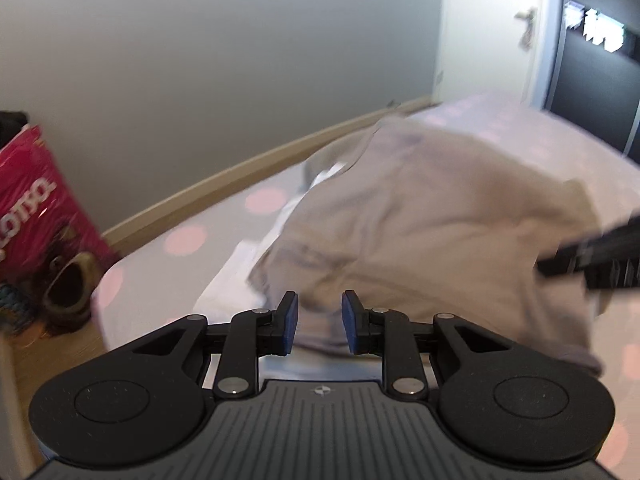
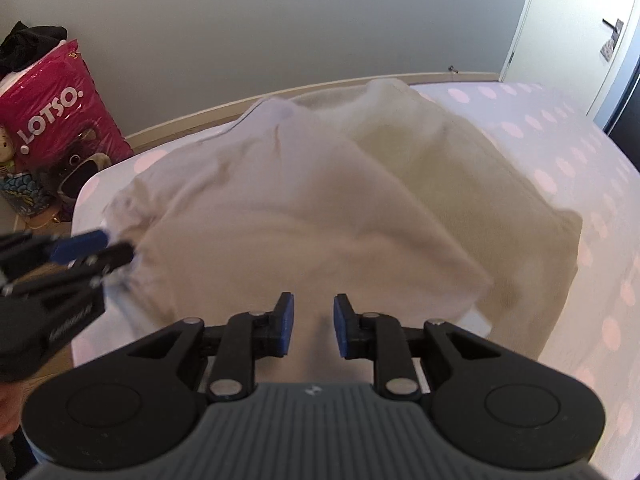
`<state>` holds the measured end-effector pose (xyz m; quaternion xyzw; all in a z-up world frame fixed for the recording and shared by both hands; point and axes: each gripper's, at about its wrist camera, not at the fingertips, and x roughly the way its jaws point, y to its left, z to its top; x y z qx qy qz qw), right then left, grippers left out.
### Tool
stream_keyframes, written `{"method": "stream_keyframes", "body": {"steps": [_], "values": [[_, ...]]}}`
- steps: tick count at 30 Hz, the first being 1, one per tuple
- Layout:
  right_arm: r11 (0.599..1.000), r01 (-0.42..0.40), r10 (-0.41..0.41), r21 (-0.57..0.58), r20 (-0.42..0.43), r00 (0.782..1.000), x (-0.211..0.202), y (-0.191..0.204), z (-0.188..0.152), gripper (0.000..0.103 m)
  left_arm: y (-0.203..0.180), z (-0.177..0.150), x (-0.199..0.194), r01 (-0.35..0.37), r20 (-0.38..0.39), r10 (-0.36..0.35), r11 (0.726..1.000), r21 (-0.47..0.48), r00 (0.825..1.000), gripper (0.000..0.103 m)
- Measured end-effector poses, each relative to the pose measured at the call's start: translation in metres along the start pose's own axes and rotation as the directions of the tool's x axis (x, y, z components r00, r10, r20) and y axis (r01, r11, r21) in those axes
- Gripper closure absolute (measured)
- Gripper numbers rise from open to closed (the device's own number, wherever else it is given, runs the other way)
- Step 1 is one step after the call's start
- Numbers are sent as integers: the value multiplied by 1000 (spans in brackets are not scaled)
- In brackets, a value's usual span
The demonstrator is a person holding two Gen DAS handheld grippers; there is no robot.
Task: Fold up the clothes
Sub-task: 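Lower the brown shirt onto the clothes stack and open both tools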
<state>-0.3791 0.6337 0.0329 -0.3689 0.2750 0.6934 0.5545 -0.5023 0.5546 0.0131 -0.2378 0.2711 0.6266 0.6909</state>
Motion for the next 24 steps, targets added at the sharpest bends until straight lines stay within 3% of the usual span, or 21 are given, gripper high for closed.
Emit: {"method": "stream_keyframes", "body": {"steps": [3,10,12,14,16,19,24], "values": [[1000,-8,9,29,-25,1000,3,7,-23,79,-11,-1,1,47,10,-47,998,34,999,81],[990,-4,3,138,1,1000,-1,5,-63,77,-18,-6,19,24,-68,-22,999,34,997,81],[984,-6,6,180,1,1000,-3,2,-72,74,-19,-7,18,15,-73,-12,999,37,997,80],[976,0,2,219,-8,1000,-5,1,-83,65,-20,-8,17,-6,-76,9,999,42,997,78],[969,14,-12,248,-9,1000,-8,0,-94,65,-19,-10,12,-23,-71,26,999,45,997,77],[953,29,-43,300,38,998,-21,-1,-109,65,-18,-13,4,-21,-63,23,999,38,998,77],[925,99,-165,366,155,974,-54,5,-124,52,-24,-24,-12,-21,-61,24,999,47,998,74]]}}
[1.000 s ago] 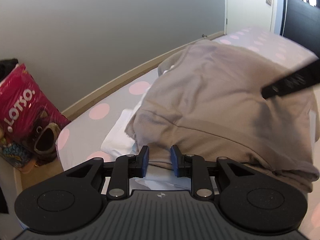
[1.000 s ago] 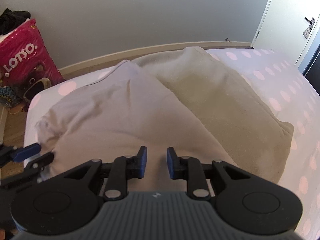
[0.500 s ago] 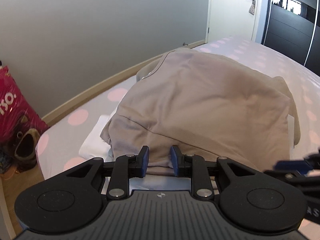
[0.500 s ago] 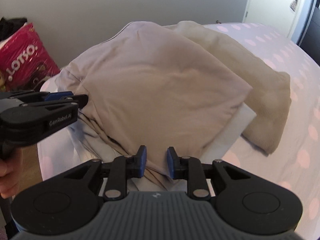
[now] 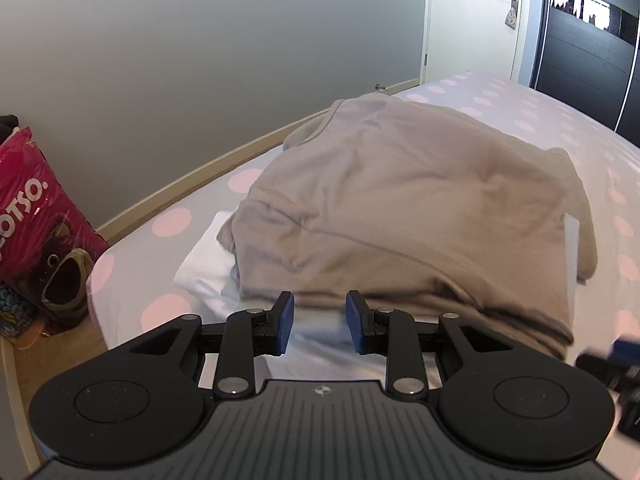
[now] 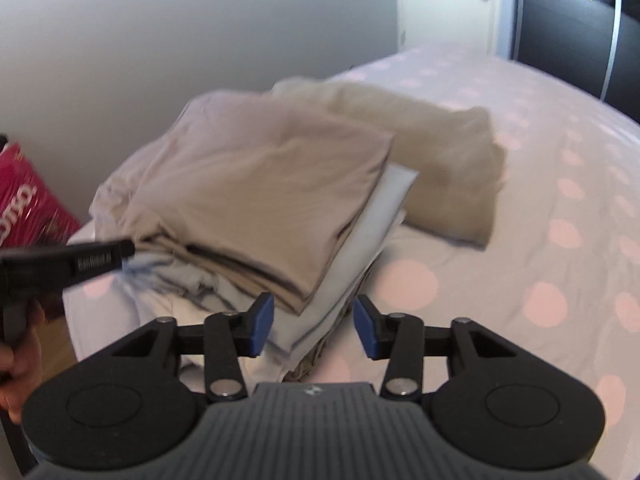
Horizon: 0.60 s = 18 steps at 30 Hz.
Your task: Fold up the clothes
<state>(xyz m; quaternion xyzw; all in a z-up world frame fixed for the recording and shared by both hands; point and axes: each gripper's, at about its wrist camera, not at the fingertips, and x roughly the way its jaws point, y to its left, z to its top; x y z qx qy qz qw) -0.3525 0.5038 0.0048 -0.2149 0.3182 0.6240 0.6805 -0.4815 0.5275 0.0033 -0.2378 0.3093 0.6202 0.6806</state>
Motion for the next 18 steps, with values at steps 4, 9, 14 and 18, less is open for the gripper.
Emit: {"method": "stream_keyframes", "body": {"steps": [4,9,14,18], "values": [[998,52,-56,38,100,993,-26,2,-7,43,-13,-9,-24,4,52,-7,999,47,999,56],[992,76,-91,104,150,984,-49,-1,-20,36,-28,-21,-46,19,105,-28,996,86,994,51],[988,74,-92,134,129,987,-53,-3,-30,35,-29,-40,-57,22,101,-29,997,72,994,49],[991,62,-76,117,114,991,-54,4,-38,32,-26,-57,-57,16,67,-21,997,70,998,48]]}}
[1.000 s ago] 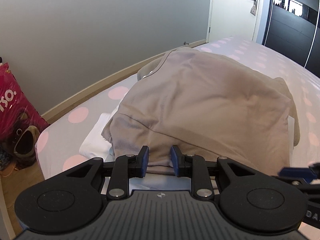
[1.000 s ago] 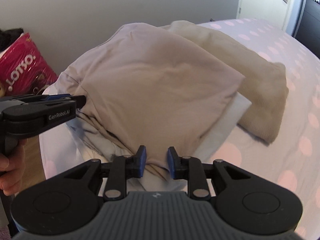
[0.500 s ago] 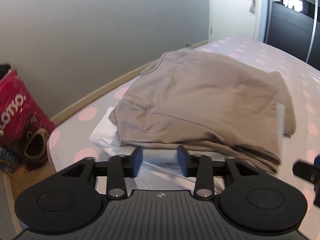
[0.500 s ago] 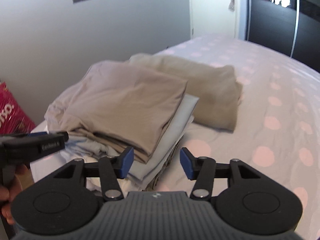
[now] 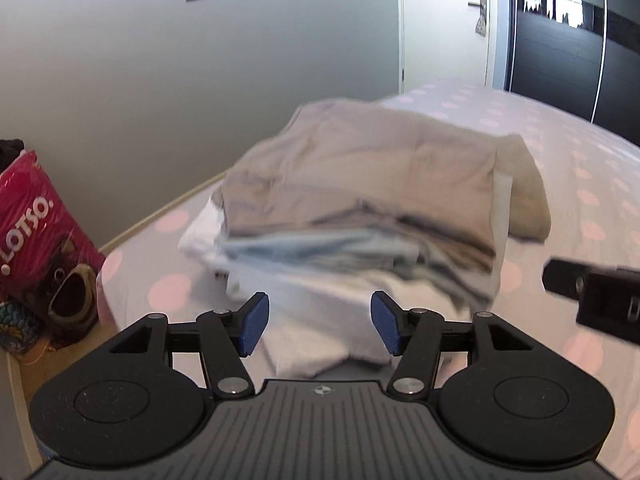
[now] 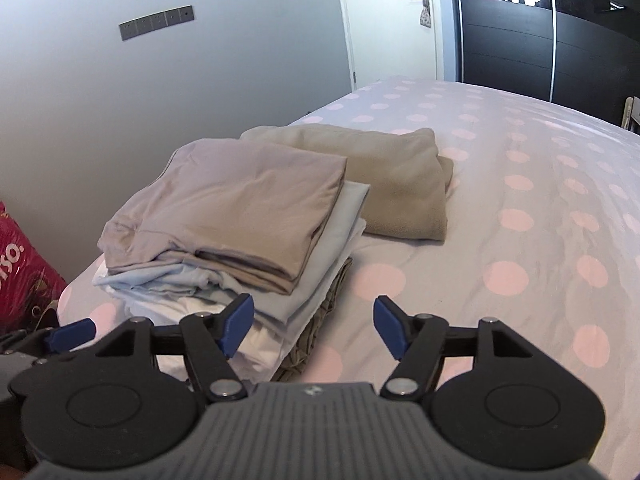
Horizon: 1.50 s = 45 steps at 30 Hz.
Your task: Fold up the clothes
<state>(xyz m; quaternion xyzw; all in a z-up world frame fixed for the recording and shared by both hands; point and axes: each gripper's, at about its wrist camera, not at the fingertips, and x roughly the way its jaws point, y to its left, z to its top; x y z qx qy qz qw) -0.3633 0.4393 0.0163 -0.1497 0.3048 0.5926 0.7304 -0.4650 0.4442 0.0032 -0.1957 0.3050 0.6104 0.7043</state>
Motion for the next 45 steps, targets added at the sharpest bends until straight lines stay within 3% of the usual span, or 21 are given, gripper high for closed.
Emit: {"method": "stream_keyframes", "body": {"steps": [45], "values": [[999,-3,2,-40,-21,1000,-2,17,-16,29,1,-2,-9,-3,21,3,1000,21,1000,49]]}}
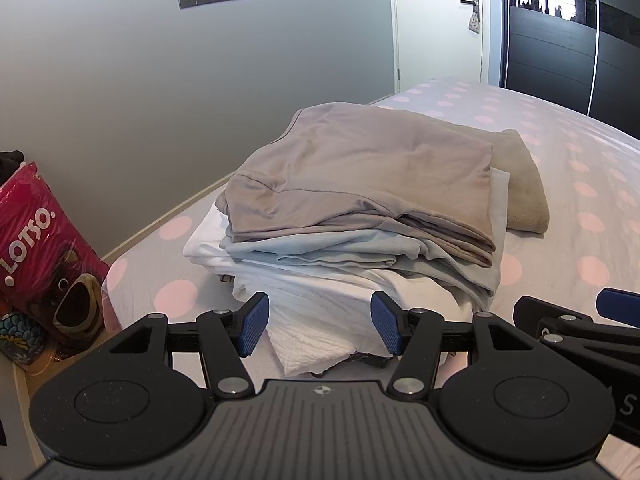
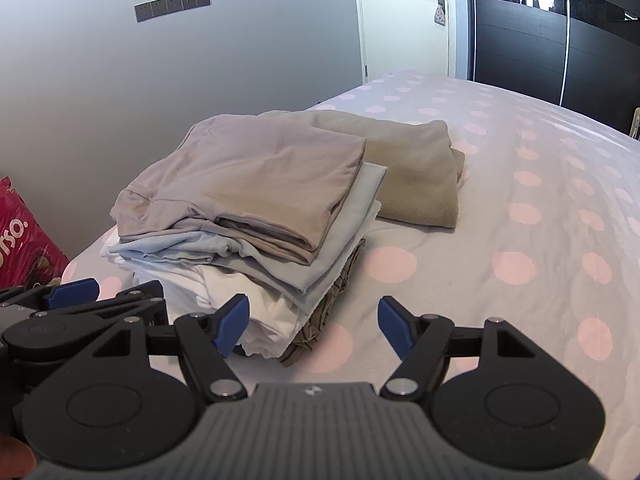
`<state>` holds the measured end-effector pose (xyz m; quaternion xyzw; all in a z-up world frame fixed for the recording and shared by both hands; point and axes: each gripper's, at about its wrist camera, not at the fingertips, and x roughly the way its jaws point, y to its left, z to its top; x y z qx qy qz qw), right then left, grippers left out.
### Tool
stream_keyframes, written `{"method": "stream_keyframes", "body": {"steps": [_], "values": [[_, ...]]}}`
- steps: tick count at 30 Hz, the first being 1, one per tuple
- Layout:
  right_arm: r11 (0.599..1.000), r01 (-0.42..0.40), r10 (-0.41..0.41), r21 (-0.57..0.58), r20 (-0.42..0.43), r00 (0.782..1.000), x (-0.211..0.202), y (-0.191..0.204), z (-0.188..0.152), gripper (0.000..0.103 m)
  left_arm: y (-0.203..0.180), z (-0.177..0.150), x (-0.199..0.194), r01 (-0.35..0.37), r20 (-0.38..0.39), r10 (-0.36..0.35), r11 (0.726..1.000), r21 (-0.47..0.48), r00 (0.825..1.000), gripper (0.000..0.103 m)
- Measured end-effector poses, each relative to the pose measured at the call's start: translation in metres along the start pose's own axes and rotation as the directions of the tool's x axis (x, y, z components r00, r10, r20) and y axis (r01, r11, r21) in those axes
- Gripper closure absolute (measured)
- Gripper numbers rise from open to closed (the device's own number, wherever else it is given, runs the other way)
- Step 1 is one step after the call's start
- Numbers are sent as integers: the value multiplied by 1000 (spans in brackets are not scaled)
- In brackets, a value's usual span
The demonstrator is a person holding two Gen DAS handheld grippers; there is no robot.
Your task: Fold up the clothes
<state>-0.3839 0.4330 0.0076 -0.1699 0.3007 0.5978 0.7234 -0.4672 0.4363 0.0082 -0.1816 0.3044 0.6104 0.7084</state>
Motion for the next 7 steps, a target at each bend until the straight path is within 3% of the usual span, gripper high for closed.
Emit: {"method": "stream_keyframes", "body": {"steps": [7], "values": [[1000,3,-3,-1,2,1000,0,0,1,29,0,-1,-1,3,9,-4,1000,8,1000,49]]}}
